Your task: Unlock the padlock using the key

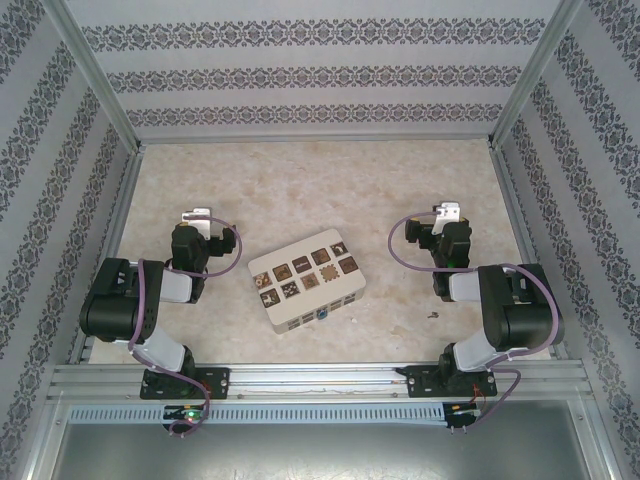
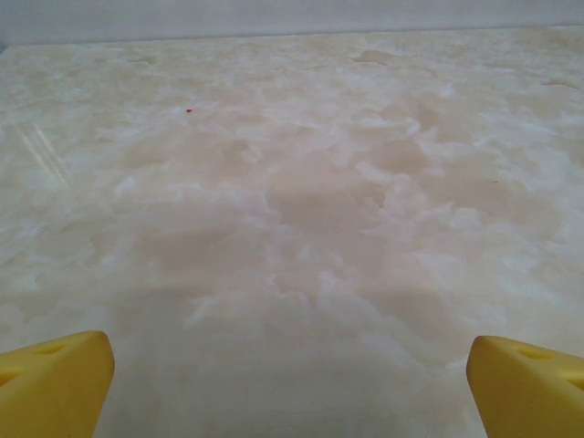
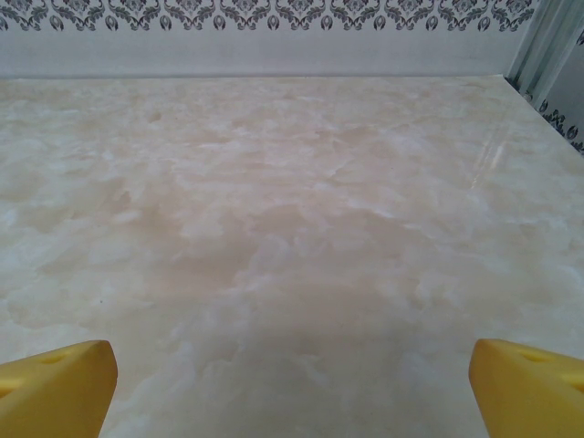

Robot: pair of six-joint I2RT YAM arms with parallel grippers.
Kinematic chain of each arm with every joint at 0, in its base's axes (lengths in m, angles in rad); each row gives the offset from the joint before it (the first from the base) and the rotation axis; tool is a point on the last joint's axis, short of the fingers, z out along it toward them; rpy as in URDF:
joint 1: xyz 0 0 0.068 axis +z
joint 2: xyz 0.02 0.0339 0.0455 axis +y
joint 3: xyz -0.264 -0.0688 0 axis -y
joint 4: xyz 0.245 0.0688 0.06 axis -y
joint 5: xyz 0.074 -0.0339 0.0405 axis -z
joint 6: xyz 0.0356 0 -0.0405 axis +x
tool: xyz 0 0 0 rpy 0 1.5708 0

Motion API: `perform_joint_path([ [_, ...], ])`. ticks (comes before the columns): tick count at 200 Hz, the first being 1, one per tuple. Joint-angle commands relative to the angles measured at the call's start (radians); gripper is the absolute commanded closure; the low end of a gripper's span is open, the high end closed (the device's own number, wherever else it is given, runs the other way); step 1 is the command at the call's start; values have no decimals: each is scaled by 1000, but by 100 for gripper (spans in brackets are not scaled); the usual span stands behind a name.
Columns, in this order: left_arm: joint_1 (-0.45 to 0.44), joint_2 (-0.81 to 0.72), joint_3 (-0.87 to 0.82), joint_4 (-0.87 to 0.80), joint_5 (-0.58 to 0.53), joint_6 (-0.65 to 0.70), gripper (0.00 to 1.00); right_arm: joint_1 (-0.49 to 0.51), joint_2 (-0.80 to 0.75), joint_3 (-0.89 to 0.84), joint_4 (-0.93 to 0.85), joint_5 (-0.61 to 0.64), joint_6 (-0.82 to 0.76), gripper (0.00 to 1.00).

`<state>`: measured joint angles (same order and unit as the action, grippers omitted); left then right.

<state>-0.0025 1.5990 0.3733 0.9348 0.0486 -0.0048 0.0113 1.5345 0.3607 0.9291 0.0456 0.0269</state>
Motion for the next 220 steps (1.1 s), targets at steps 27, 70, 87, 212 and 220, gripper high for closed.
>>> perform_joint_path([
  [27,12,-4,16,11,-9,5,1,6,-3,12,25,13,12,1],
  [70,12,-23,-8,48,-19,-3,1,6,-27,6,16,37,19,2],
  [87,12,-80,1,-17,-32,-6,1,6,-67,1,-6,41,22,2],
  [212,21,-694,315,-1233,146,-480,1,9,-643,224,-983,-339,404,2],
  [220,21,-709,336,-1314,195,-491,1,10,-651,229,-1007,-391,436,2],
])
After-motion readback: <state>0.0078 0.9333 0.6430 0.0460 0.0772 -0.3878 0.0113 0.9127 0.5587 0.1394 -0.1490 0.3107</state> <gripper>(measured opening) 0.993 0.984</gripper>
